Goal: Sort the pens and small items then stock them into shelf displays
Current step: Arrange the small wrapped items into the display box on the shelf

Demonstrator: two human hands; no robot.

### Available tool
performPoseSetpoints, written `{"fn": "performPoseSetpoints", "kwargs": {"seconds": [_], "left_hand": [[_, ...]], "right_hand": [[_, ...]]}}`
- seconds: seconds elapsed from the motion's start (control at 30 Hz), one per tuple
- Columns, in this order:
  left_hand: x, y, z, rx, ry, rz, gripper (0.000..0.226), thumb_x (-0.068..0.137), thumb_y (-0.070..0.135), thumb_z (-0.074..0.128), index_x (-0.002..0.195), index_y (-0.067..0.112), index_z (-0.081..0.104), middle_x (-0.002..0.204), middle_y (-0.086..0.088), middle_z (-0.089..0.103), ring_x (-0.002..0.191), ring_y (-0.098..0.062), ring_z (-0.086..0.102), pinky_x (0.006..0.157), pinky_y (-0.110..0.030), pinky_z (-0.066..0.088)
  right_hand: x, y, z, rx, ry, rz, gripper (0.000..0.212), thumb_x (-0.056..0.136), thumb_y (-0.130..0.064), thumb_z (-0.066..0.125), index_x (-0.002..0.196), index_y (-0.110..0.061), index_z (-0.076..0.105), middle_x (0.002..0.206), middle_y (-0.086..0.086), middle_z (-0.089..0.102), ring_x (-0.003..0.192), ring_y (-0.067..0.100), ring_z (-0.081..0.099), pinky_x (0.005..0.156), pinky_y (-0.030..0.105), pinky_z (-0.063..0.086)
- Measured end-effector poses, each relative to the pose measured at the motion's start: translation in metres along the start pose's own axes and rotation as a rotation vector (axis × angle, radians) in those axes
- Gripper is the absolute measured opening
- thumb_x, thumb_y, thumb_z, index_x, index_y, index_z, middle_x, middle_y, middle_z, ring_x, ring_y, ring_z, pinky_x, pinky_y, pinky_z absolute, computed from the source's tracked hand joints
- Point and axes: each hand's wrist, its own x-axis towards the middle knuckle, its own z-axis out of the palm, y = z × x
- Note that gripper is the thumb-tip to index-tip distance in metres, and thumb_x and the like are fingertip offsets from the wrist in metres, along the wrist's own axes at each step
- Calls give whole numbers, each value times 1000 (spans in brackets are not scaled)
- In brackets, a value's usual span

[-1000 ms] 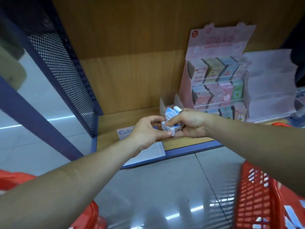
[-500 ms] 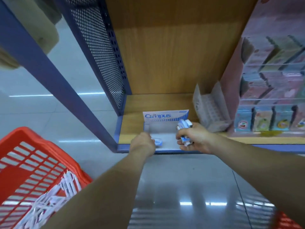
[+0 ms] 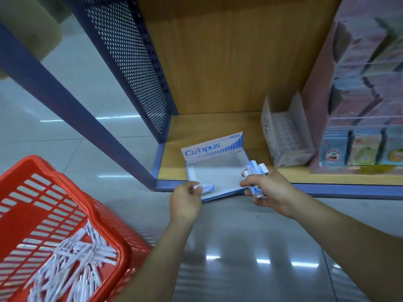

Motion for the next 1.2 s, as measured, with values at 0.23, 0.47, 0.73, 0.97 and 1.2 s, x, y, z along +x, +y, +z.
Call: {"fn": "performPoseSetpoints", "kwargs": {"seconds": [0.23,0.47,0.73,0.97,1.2], "left_hand": [[34,20,5,-123,142,-13,21,83,25,71,102,17,67,78,8,65,82,-17,62,72,-25,43],[40,6,13,213,194,184,33,80,33,72,113,30,67,113,-2,44,114,-23,40,92,-29,38],[41,3,12,260,-74,201,36,79,29,74,115,29,67,118,-1,49,102,-18,57,91,-24,42],[14,-19,14,259,-42,236,34,73,33,77,105,33,68,103,5,42,108,-17,47,87,-25,41],[29,-25,15,18,35,308,54,64,14,79,107,22,49,114,5,49,107,-16,48,86,-27,43]], "right_hand": [[4,5,16,-79,-5,-29,20,75,-8,67,91,-20,65,84,2,62,71,18,56,48,22,38],[11,2,25,-118,-5,-57,20,78,-7,66,94,-19,64,82,5,59,68,19,54,48,21,37],[17,6,35,-233,93,-132,18,76,-1,62,82,-17,59,67,3,45,60,22,37,44,23,27],[15,4,28,-196,53,-80,16,78,-6,65,89,-16,59,80,7,55,61,20,54,44,21,33],[19,-3,44,-202,-14,-139,19,79,-4,64,97,-7,63,85,7,61,71,16,57,51,25,50]]}}
